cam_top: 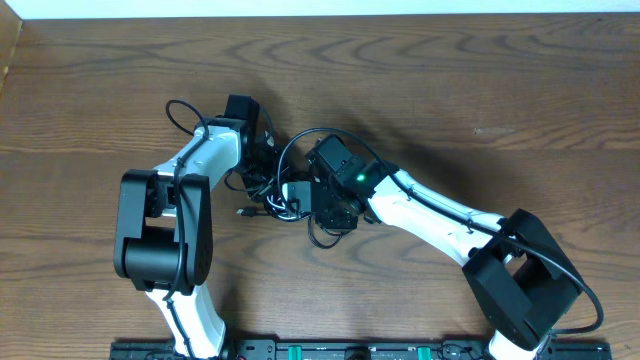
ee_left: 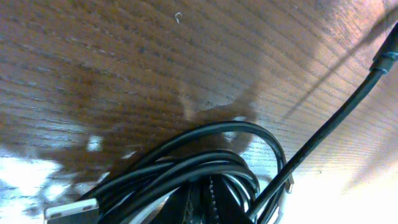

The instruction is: Untangle cables

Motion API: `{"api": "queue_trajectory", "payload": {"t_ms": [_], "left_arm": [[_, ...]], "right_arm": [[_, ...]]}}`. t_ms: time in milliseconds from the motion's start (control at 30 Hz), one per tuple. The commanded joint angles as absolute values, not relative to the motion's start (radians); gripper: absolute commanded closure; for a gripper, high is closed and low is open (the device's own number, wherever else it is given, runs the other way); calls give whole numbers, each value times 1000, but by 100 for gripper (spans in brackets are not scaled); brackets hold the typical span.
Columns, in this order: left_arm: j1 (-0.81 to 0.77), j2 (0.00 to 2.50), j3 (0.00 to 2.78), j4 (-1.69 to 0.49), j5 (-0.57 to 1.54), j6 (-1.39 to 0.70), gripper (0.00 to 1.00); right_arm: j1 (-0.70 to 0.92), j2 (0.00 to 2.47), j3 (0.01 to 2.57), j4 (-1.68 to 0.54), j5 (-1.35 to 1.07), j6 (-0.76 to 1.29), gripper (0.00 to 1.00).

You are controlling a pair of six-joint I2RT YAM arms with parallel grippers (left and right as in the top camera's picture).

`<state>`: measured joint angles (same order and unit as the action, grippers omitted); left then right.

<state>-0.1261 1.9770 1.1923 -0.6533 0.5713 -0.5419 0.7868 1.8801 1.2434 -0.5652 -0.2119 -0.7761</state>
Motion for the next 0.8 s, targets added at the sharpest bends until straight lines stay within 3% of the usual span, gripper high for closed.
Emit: {"api": "queue_trajectory", "payload": {"t_ms": [0, 533, 767], "left_arm": [[-130, 2052, 1182, -633, 452, -525, 92], [-130, 2052, 1182, -634, 452, -525, 92], [-130, 2052, 1182, -634, 452, -525, 92]], "right_arm": [[794, 1864, 1247, -569, -194, -806, 67], [799, 1915, 1246, -560, -249, -806, 59], [800, 1921, 1247, -477, -250, -801, 62]]}}
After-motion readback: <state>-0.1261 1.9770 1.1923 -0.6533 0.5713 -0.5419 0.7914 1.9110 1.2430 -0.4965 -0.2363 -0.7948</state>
